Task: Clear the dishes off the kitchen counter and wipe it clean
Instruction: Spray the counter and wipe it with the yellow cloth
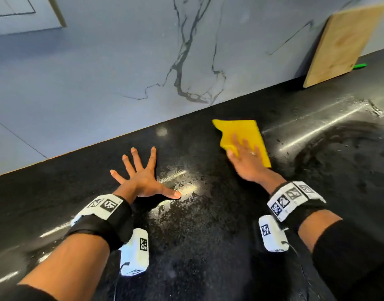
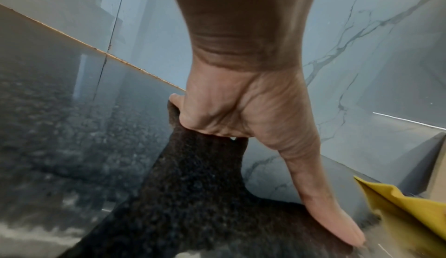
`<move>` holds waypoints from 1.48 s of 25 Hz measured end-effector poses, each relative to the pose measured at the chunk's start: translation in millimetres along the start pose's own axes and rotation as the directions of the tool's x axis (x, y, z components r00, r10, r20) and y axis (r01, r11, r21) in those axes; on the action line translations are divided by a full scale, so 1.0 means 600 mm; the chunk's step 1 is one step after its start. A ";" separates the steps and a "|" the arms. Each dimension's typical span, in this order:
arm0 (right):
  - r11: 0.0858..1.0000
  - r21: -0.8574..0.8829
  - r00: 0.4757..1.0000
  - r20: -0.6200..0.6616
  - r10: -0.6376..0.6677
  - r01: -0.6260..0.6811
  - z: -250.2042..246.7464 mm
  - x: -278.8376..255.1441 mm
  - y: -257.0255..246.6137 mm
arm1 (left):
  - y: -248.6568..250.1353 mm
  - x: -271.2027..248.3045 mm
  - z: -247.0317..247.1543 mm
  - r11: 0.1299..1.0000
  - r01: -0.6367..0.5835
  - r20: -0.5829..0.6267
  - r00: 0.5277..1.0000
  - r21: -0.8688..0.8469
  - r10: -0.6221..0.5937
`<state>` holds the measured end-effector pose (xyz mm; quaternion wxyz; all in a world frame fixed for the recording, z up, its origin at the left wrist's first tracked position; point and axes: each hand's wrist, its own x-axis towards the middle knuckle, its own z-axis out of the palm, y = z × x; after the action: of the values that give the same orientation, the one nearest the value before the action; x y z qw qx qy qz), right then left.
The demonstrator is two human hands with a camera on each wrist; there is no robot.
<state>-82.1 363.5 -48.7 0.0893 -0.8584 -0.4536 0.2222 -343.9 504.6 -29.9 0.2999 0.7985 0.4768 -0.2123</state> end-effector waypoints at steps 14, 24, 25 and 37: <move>0.990 -0.070 0.987 0.112 -0.112 0.121 0.044 -0.187 0.023 | -0.028 -0.156 0.124 0.960 -0.275 -0.013 0.961 0.058 0.276; 0.792 -0.201 0.815 0.210 -0.541 0.577 0.161 -0.426 -0.014 | -0.035 -0.214 0.198 0.950 -0.272 0.076 0.962 0.155 0.263; 0.814 -0.214 0.841 0.164 -0.515 0.540 0.144 -0.434 0.047 | -0.029 -0.224 0.205 0.945 -0.287 0.098 0.957 0.159 0.274; 0.773 -0.301 0.812 0.007 -0.584 0.559 0.234 -0.578 0.069 | 0.064 -0.309 0.326 0.977 -0.214 -0.129 0.968 0.013 0.214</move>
<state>-286.2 49.3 -83.9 0.0461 -0.6922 -0.7159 0.0783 -404.5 239.5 -46.3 0.2899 0.8571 0.4066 -0.1263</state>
